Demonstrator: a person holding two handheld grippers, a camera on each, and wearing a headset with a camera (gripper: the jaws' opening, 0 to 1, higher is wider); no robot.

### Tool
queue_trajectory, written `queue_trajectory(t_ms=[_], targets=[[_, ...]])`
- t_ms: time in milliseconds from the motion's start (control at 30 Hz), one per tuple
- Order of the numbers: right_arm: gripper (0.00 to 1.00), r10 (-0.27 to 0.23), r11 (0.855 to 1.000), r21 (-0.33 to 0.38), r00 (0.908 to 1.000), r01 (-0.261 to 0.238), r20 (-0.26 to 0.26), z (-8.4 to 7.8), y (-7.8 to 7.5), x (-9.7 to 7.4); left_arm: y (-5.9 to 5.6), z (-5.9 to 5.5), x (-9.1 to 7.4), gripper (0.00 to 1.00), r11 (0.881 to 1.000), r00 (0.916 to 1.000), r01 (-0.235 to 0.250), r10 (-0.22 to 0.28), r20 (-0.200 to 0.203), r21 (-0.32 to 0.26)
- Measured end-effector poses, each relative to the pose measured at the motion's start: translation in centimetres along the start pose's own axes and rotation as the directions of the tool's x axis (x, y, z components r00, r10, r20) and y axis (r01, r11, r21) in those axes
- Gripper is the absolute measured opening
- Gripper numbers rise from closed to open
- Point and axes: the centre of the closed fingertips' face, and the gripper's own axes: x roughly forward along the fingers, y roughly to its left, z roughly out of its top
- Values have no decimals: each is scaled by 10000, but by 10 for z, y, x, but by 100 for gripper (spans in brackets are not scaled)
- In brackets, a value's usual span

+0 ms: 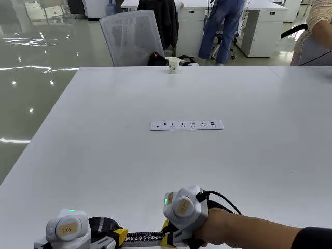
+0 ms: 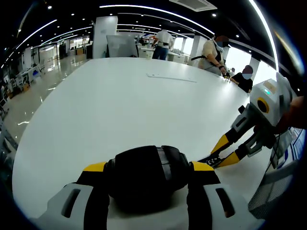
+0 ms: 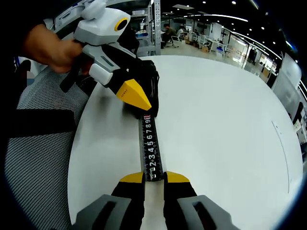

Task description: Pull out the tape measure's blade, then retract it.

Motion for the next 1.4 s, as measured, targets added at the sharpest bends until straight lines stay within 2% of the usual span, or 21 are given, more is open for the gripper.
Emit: queue_trajectory(t_ms=[233, 367, 533, 867, 1400], targets=[[11, -155, 9996, 229, 9997, 151, 192, 2, -2, 1, 1, 0, 0, 61, 10000, 10000, -33, 33, -15, -31], [11, -24, 9998, -209, 9997, 29, 249, 5, 1, 3, 1, 0, 0, 61, 10000, 10000, -25, 25, -33, -11], [11, 7, 9995, -323, 9998, 0, 215, 7, 1, 4, 0, -1, 0, 61, 10000, 10000, -18, 18, -57, -17], [11, -86, 9998, -202, 9996, 92, 274, 7, 0, 3, 0, 0, 0, 61, 10000, 10000, -40, 40, -23, -19], [11, -74, 9999, -126, 9990, 80, 446, 16, 0, 9, 1, 0, 0, 61, 10000, 10000, -2, 2, -55, -44]])
